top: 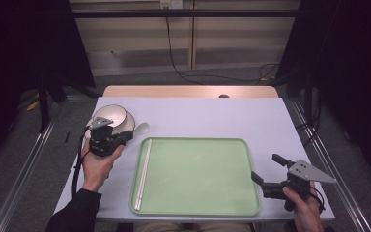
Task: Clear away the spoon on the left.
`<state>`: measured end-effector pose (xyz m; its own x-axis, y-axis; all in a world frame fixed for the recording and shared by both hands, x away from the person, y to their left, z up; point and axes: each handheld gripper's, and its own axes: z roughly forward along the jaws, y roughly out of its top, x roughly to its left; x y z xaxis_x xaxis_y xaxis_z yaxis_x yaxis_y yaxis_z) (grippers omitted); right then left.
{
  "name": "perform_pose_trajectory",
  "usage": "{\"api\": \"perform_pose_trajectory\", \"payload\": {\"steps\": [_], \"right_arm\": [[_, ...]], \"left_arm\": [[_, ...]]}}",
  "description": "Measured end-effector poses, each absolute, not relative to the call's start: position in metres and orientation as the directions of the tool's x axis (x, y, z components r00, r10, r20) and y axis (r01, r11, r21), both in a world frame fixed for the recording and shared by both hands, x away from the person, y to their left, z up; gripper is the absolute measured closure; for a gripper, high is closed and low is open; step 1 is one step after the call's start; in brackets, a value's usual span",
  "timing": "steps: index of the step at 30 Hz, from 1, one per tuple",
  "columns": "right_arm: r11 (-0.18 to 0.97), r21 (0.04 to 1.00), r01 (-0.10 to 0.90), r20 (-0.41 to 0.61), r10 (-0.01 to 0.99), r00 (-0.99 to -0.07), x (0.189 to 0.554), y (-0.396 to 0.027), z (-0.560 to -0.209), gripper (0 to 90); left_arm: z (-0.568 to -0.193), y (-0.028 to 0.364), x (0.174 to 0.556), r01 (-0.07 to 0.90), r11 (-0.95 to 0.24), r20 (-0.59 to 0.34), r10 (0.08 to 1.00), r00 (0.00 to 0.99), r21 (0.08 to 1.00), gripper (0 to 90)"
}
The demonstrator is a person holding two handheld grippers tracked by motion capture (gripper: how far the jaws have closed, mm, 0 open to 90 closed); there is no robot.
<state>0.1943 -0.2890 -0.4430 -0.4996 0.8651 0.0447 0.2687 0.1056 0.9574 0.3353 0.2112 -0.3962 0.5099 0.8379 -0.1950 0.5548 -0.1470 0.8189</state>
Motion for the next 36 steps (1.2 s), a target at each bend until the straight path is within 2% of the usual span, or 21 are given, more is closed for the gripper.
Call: {"api": "perform_pose_trajectory", "payload": {"steps": [16,36], "right_arm": [[0.109,0.956,0.272,0.044,0.863,-0.502,0.195,-0.289,-0.443,2.0],[0.109,0.957,0.27,0.044,0.863,-0.503,0.195,-0.289,-0.443,2.0]], "left_arm": [[-0.411,0.18,0.33,0.576,-0.19,-0.202,0.812,0.547,0.795,84.8],[-0.431,0.151,0.329,0.611,-0.214,-0.213,0.808,0.549,0.762,84.8]]}}
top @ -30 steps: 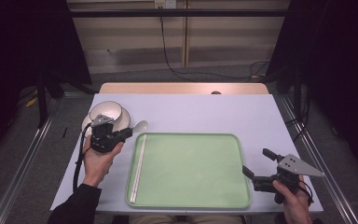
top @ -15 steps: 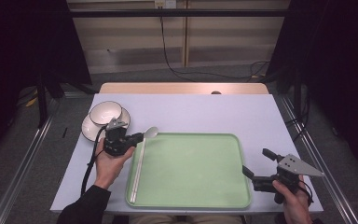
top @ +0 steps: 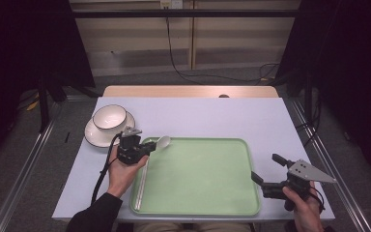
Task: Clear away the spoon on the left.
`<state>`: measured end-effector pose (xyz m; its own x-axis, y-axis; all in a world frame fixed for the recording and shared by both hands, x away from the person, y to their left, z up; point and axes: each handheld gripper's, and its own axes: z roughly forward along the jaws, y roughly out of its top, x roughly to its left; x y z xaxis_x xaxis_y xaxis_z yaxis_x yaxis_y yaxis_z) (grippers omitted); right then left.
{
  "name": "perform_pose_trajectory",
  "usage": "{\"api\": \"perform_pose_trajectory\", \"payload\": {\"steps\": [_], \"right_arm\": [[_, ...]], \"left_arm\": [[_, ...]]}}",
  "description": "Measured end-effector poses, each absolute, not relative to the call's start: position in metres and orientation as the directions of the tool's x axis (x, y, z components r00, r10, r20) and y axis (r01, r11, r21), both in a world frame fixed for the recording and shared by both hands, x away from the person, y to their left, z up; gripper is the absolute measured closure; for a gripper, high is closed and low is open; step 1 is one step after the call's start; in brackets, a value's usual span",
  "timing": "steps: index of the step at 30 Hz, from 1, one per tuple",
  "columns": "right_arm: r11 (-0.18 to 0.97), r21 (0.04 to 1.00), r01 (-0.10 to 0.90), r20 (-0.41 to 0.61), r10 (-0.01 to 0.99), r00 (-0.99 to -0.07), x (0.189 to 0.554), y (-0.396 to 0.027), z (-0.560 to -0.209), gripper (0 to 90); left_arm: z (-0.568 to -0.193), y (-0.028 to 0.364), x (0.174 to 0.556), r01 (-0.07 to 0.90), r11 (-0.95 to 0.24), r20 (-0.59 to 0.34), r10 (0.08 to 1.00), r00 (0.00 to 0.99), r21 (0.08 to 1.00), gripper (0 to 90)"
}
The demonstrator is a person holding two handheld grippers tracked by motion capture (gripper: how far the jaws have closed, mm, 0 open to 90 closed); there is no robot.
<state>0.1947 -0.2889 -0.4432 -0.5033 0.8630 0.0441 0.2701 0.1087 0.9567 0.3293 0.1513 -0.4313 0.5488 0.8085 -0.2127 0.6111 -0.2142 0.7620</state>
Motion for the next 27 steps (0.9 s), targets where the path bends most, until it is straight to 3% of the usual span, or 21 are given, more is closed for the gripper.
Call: {"api": "perform_pose_trajectory", "payload": {"steps": [27], "right_arm": [[0.117,0.954,0.274,0.041,0.86,-0.509,0.195,-0.288,-0.444,2.0]], "left_arm": [[-0.455,0.15,0.321,0.656,-0.241,-0.2,0.829,0.522,0.715,83.5]]}}
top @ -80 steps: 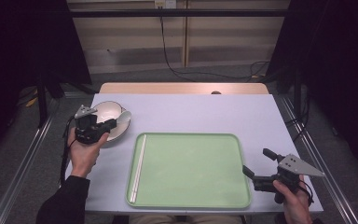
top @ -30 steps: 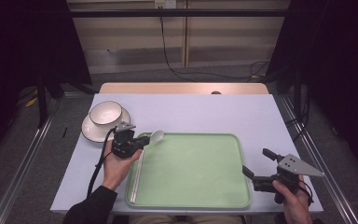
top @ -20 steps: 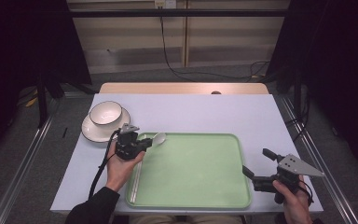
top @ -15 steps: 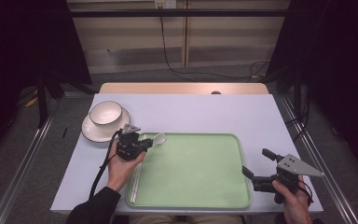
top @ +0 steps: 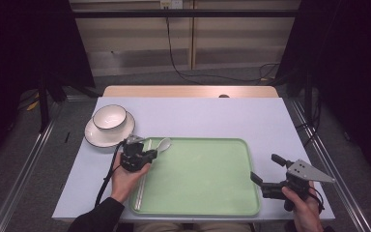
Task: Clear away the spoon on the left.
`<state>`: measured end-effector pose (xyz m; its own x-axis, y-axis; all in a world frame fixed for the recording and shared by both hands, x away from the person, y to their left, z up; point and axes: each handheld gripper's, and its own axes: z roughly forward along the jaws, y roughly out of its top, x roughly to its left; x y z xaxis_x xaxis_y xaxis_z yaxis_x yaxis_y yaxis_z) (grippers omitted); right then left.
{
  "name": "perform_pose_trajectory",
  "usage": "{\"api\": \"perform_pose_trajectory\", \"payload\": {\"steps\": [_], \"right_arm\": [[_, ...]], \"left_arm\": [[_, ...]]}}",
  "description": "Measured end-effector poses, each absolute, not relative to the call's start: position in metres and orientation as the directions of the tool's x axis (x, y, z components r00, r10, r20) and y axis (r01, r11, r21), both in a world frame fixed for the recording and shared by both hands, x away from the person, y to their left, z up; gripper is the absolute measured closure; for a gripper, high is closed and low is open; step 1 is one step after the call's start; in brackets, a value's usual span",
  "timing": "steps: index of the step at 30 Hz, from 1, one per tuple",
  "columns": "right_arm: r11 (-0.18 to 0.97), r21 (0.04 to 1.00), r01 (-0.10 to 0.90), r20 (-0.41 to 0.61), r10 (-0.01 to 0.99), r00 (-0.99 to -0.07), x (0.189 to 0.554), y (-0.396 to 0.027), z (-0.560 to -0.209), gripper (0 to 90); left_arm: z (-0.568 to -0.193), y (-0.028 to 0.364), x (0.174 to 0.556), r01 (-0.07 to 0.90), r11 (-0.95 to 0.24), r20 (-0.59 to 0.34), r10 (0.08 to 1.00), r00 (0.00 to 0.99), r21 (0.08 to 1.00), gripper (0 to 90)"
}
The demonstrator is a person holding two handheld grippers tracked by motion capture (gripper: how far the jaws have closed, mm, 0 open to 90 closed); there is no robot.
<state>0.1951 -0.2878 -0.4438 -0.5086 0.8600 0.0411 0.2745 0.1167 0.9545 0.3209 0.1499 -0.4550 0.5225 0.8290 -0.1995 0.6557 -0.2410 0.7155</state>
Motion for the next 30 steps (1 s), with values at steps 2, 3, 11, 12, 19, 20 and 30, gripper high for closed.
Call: {"api": "perform_pose_trajectory", "payload": {"steps": [2,3,11,12,19,20,30], "right_arm": [[0.115,0.955,0.274,0.042,0.861,-0.507,0.195,-0.288,-0.444,2.0],[0.115,0.955,0.274,0.042,0.861,-0.507,0.195,-0.288,-0.444,2.0],[0.117,0.954,0.275,0.042,0.859,-0.51,0.195,-0.288,-0.444,2.0],[0.116,0.954,0.277,0.043,0.86,-0.508,0.195,-0.288,-0.444,2.0],[0.118,0.954,0.276,0.041,0.861,-0.507,0.195,-0.288,-0.444,2.0],[0.116,0.954,0.275,0.041,0.862,-0.506,0.196,-0.288,-0.444,2.0],[0.115,0.954,0.277,0.044,0.861,-0.507,0.196,-0.288,-0.444,2.0]], "left_arm": [[-0.458,0.149,0.32,0.663,-0.236,-0.207,0.83,0.518,0.711,83.6],[-0.458,0.149,0.32,0.663,-0.236,-0.207,0.83,0.518,0.711,83.6],[-0.464,0.147,0.321,0.677,-0.252,-0.208,0.828,0.521,0.692,83.8],[-0.465,0.147,0.322,0.683,-0.25,-0.212,0.83,0.516,0.686,83.5],[-0.469,0.146,0.323,0.697,-0.246,-0.218,0.835,0.505,0.674,82.8],[-0.47,0.145,0.323,0.7,-0.245,-0.22,0.836,0.503,0.671,82.7],[-0.47,0.146,0.325,0.699,-0.244,-0.233,0.826,0.513,0.672,65.5]]}}
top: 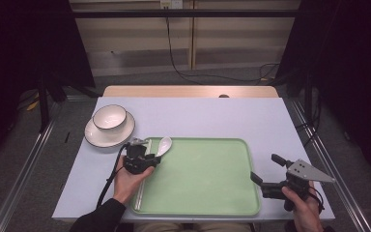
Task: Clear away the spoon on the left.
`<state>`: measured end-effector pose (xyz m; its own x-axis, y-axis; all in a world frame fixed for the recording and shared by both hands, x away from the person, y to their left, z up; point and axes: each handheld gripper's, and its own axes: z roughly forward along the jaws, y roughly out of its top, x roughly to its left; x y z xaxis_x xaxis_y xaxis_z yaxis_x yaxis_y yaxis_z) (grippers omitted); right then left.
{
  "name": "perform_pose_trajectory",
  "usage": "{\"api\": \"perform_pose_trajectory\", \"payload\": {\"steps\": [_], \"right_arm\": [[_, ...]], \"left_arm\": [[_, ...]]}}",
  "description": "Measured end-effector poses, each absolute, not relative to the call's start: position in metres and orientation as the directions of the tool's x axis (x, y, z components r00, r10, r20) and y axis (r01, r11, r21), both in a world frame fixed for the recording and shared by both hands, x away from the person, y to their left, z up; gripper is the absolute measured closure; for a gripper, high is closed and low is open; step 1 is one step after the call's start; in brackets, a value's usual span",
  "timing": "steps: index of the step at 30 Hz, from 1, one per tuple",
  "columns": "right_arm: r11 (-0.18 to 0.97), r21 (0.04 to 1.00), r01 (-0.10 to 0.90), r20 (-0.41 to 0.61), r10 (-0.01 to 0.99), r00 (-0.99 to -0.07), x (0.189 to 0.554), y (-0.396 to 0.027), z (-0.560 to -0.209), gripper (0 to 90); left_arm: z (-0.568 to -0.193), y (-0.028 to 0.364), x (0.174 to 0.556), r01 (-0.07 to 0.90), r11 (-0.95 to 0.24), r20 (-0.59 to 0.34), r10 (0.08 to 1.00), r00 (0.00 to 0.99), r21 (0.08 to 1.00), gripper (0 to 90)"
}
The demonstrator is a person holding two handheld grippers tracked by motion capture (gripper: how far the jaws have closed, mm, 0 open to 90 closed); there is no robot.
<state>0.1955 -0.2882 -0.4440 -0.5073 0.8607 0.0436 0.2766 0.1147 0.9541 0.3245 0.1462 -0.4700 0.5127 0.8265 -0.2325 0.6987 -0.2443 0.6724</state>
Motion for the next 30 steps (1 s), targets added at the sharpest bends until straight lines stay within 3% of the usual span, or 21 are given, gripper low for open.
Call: {"api": "perform_pose_trajectory", "payload": {"steps": [10,13,17,24,30], "right_arm": [[0.111,0.956,0.273,0.045,0.86,-0.508,0.195,-0.288,-0.444,2.0],[0.108,0.956,0.273,0.047,0.861,-0.506,0.195,-0.288,-0.444,2.0],[0.111,0.955,0.274,0.046,0.86,-0.508,0.195,-0.287,-0.443,2.0],[0.107,0.955,0.276,0.048,0.863,-0.502,0.197,-0.287,-0.443,2.0],[0.109,0.955,0.275,0.047,0.861,-0.507,0.195,-0.287,-0.443,2.0]], "left_arm": [[-0.465,0.151,0.324,0.64,-0.265,-0.211,0.796,0.567,0.722,39.3],[-0.46,0.155,0.321,0.591,-0.301,-0.159,0.783,0.601,0.748,30.9],[-0.458,0.158,0.321,0.572,-0.29,-0.138,0.796,0.589,0.767,14.8],[-0.452,0.167,0.32,0.547,-0.268,-0.133,0.799,0.586,0.793,5.5],[-0.448,0.177,0.319,0.533,-0.259,-0.127,0.803,0.583,0.806,4.2]]}}
